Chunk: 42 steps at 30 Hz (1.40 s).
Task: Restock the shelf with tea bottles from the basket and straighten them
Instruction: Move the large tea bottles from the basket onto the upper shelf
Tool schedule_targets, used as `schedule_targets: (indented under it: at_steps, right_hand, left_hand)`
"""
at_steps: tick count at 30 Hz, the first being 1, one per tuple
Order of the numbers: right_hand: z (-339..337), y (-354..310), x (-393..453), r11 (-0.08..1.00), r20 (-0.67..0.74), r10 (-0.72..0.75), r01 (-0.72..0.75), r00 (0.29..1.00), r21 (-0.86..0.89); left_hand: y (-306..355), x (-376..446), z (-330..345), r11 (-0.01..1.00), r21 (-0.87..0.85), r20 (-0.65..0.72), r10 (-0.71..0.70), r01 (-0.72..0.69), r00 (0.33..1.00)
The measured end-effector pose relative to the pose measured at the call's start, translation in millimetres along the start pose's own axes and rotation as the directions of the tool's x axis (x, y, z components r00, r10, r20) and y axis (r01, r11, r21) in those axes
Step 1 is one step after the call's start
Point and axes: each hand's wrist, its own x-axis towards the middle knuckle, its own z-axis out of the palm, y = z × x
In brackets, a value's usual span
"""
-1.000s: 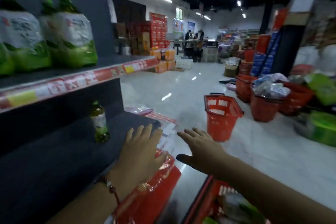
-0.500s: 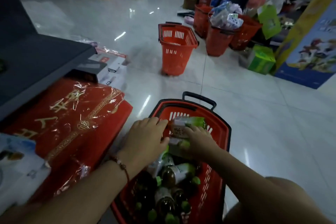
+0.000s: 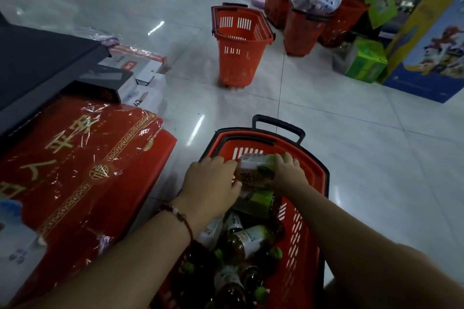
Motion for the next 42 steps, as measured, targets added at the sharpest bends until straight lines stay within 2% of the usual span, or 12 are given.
schedule_targets:
  at_steps: [8, 13, 19, 25, 31, 33, 35, 37, 40, 42]
  right_hand:
    - [-4.3, -8.4, 15.9, 0.995, -0.038, 0.094, -0.095, 0.995, -0.024]
    - [0.8, -9.1, 10.0, 0.990, -0.062, 0.068, -0.075, 0.996, -0.118]
    - [-0.7, -8.2, 3.4, 0.989, -0.026, 0.100, -0.097, 0.995, 0.114]
    - [-1.3, -18.4, -11.1, 0.992, -0.007, 0.126, -0.126, 0.992, -0.013]
    - [-0.5, -27.4, -24.8, 0.926, 0.112, 0.182, -0.208, 0.977, 0.314]
    - [-5.3, -27.8, -29.3, 0.854, 0.213, 0.186, -0.265, 0.959, 0.447]
    - [-14.2, -28.6, -37.7, 0.681, 0.397, 0.161, -0.393, 0.904, 0.618]
    - [-23.6, -32.4, -53.1, 0.524, 0.558, 0.079, -0.510, 0.826, 0.681]
    - [-27.5, -35.2, -71.6, 0.430, 0.630, -0.005, -0.567, 0.777, 0.703]
    - [-33.6, -39.2, -84.3, 0.314, 0.642, -0.065, -0.595, 0.764, 0.740]
  left_hand:
    - [-4.2, 7.5, 3.1, 1.000, -0.030, 0.020, -0.008, 0.009, 1.000]
    - [-3.9, 7.1, 5.4, 0.999, -0.034, 0.036, -0.007, 0.008, 0.999]
    - [-0.2, 3.8, 6.2, 0.999, -0.037, 0.041, -0.007, 0.009, 0.999]
    - [4.5, 1.6, 4.9, 1.000, -0.026, 0.059, 0.000, 0.001, 0.998]
    - [5.9, -5.7, -2.1, 1.000, -0.012, 0.059, -0.013, 0.014, 0.998]
    - [5.4, -10.2, -4.8, 1.000, -0.007, 0.058, -0.023, 0.023, 0.998]
    - [3.1, -15.1, -7.4, 0.999, -0.001, 0.063, -0.037, 0.037, 0.997]
    - [-1.2, -20.0, -10.6, 0.999, 0.008, 0.071, -0.049, 0.048, 0.996]
    - [-9.4, -27.0, -16.2, 0.997, 0.013, 0.074, -0.072, 0.071, 0.995]
    - [-14.0, -32.1, -20.8, 0.996, -0.005, 0.077, -0.093, 0.094, 0.993]
